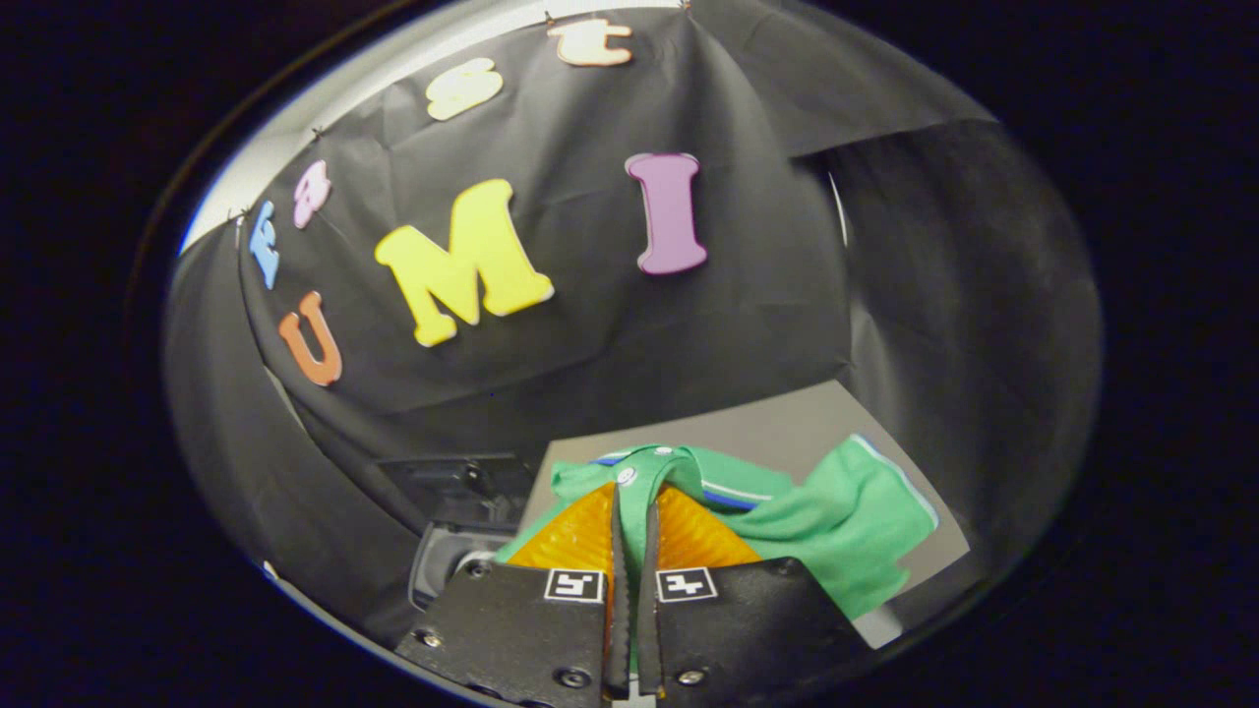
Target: Put the clothes into the washing machine and then close the washing machine lid.
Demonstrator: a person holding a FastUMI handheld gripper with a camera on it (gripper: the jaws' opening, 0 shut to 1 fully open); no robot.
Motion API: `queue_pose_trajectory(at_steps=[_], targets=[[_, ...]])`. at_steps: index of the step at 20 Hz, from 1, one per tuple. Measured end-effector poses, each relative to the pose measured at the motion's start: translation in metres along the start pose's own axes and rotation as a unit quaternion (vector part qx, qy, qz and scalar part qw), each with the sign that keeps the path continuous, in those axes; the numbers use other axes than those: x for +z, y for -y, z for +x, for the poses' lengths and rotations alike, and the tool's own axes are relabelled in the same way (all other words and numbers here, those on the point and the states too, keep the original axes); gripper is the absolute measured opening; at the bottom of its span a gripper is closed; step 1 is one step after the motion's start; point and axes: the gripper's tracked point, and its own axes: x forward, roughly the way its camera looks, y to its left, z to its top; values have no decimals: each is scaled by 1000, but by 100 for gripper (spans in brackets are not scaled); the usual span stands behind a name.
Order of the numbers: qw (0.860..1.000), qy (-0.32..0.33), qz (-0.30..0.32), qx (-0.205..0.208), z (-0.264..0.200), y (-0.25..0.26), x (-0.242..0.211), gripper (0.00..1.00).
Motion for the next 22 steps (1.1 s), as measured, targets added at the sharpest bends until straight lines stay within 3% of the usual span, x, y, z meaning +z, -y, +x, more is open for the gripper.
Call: queue_pose_trajectory(at_steps=[11,15,22], targets=[[992,83,-23,93,-54,-163,61,6],[989,81,-44,120,-46,-211,53,7],[984,33,-67,161,19,-282,5,6]])
